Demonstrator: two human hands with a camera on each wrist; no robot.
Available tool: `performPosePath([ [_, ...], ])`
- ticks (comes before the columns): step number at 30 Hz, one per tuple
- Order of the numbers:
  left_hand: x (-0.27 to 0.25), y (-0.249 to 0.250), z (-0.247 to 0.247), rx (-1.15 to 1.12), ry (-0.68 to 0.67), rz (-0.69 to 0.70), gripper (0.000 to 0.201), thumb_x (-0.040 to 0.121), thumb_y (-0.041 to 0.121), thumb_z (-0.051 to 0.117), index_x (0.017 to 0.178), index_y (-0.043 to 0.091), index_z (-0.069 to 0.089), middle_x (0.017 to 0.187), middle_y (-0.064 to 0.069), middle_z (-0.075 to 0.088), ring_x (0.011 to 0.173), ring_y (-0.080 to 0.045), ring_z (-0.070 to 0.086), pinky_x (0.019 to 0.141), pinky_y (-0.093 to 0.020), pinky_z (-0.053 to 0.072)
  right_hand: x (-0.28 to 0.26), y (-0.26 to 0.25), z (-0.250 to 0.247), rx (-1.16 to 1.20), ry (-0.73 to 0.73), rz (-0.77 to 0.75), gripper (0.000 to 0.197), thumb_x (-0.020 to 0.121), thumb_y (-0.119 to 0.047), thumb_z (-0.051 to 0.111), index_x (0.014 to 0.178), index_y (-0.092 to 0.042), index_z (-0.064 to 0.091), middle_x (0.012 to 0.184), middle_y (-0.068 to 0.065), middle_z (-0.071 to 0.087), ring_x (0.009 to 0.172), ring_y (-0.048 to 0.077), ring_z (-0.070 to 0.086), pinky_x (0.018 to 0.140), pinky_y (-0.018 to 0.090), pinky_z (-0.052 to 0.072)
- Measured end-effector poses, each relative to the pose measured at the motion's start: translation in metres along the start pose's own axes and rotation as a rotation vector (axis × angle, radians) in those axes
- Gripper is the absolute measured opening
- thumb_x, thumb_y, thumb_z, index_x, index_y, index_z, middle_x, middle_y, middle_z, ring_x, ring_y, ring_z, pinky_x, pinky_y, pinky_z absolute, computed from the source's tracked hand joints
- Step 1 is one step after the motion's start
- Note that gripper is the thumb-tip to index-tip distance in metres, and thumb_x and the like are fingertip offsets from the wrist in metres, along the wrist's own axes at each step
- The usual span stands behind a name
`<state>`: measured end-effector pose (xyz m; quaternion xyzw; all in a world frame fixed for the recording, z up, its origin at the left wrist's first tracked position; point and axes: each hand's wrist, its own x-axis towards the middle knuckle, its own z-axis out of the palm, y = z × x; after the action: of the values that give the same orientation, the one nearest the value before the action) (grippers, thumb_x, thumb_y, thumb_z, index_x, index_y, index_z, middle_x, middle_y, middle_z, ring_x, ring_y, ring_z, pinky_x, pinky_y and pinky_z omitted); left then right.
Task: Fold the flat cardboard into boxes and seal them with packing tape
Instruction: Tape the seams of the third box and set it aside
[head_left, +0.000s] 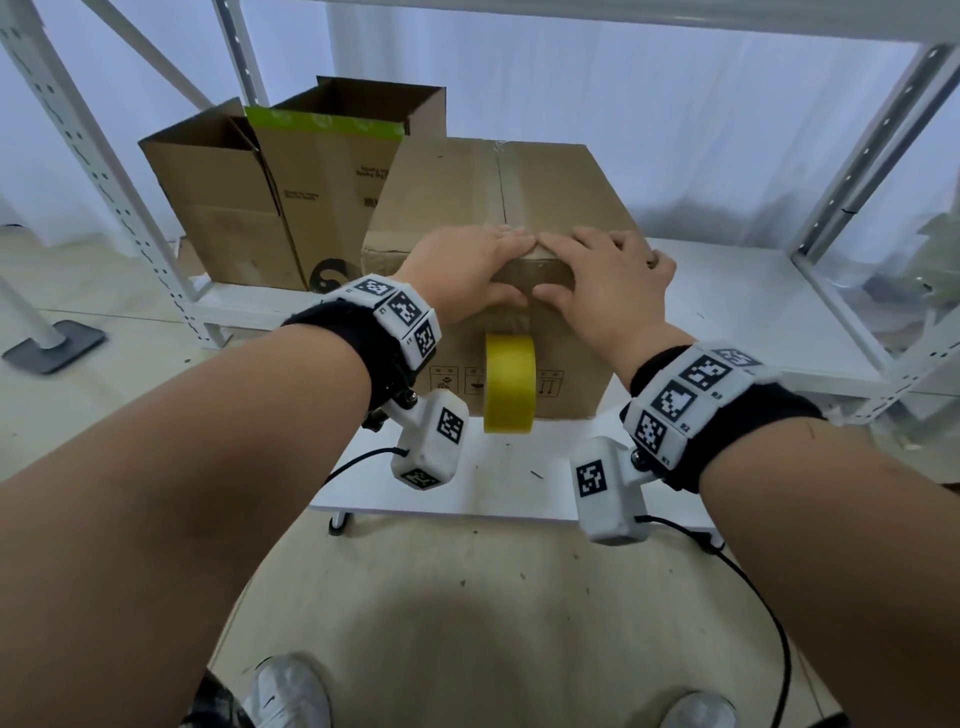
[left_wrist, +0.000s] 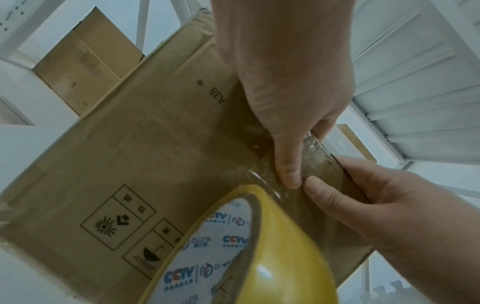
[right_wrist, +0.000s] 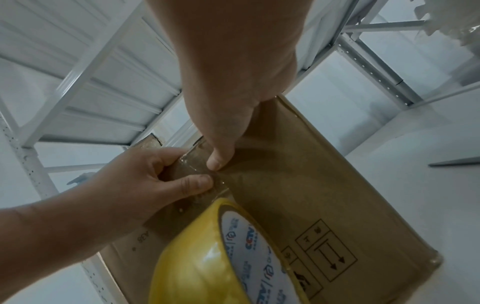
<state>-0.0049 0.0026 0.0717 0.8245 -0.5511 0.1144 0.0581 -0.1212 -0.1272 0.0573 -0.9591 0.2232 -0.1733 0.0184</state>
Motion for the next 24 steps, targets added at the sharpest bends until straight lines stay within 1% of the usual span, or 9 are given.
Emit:
performPosePath([
  [4,0.004,0.007,-0.008,-0.040,-0.047,-0.041,0.058,0.092,0.036,0.060,0.143,0.016,0.042,0.141,-0.002,0.050,0.125,-0.024,0.049,0.103,-0.039,0.039,0.002,0.002,-0.006,0.020,-0.059,-0.005,0.055,0.095,-0.046,0.052,0.146,-0.041,0.032,0.155,-0.006,0.030,0.142,0.026,0.022,0.110,0.055,0.016],
  [6,0.004,0.013,-0.012,-0.018,-0.079,-0.063,0.056,0.096,0.031,0.054,0.147,0.016,0.035,0.149,-0.002,0.041,0.134,-0.023,0.039,0.112,-0.040,0.027,0.003,0.006,-0.010,0.029,-0.131,-0.027,0.061,0.096,-0.035,0.054,0.150,-0.038,0.025,0.159,-0.004,0.022,0.145,0.025,0.016,0.113,0.057,0.012],
  [8,-0.001,0.017,-0.012,0.017,-0.112,-0.108,0.056,0.100,0.031,0.045,0.151,0.019,0.025,0.158,-0.001,0.025,0.144,-0.020,0.023,0.118,-0.043,0.013,0.001,0.012,-0.015,0.069,-0.158,-0.044,0.064,0.097,-0.023,0.054,0.152,-0.034,0.023,0.161,-0.001,0.018,0.147,0.024,0.013,0.116,0.054,0.009],
  [9,-0.005,0.019,-0.012,0.025,-0.121,-0.134,0.057,0.101,0.033,0.043,0.152,0.020,0.021,0.160,-0.002,0.018,0.147,-0.021,0.016,0.119,-0.044,0.009,-0.002,0.015,-0.017,0.105,-0.135,-0.045,0.064,0.097,-0.019,0.053,0.152,-0.031,0.024,0.161,0.002,0.018,0.147,0.025,0.013,0.117,0.052,0.010],
  [11,-0.014,0.025,-0.014,0.016,-0.098,-0.162,0.055,0.100,0.036,0.042,0.151,0.023,0.023,0.161,-0.004,0.013,0.148,-0.023,0.010,0.119,-0.045,0.006,-0.015,0.024,-0.022,0.192,-0.047,-0.003,0.062,0.096,-0.015,0.052,0.152,-0.027,0.026,0.160,0.007,0.020,0.146,0.029,0.015,0.117,0.047,0.016],
  [13,-0.021,0.036,-0.018,-0.008,-0.036,-0.156,0.052,0.100,0.035,0.043,0.148,0.023,0.029,0.160,-0.006,0.016,0.148,-0.024,0.011,0.119,-0.043,0.006,-0.030,0.033,-0.025,0.277,-0.001,0.072,0.061,0.095,-0.014,0.050,0.151,-0.023,0.026,0.157,0.008,0.024,0.143,0.031,0.018,0.114,0.045,0.022],
  [17,-0.027,0.070,-0.020,-0.035,0.006,-0.084,0.051,0.101,0.033,0.043,0.148,0.017,0.032,0.158,-0.008,0.024,0.147,-0.023,0.017,0.118,-0.038,0.010,-0.051,0.055,-0.022,0.340,-0.042,0.154,0.057,0.095,-0.017,0.050,0.148,-0.019,0.030,0.151,0.011,0.033,0.138,0.033,0.025,0.110,0.045,0.027],
  [21,-0.032,0.114,-0.003,-0.107,-0.036,-0.040,0.047,0.101,0.031,0.043,0.146,0.017,0.037,0.154,-0.006,0.032,0.145,-0.023,0.023,0.117,-0.035,0.017,-0.080,0.084,-0.009,0.318,-0.197,0.239,0.047,0.096,-0.022,0.050,0.143,-0.018,0.040,0.143,0.011,0.044,0.134,0.032,0.035,0.106,0.041,0.033],
  [24,-0.035,0.138,0.025,-0.154,-0.112,-0.027,0.044,0.101,0.028,0.042,0.144,0.015,0.041,0.147,-0.005,0.043,0.138,-0.023,0.035,0.110,-0.034,0.027,-0.108,0.108,0.007,0.308,-0.296,0.311,0.045,0.097,-0.023,0.050,0.140,-0.014,0.044,0.142,0.011,0.048,0.130,0.030,0.043,0.103,0.037,0.037],
])
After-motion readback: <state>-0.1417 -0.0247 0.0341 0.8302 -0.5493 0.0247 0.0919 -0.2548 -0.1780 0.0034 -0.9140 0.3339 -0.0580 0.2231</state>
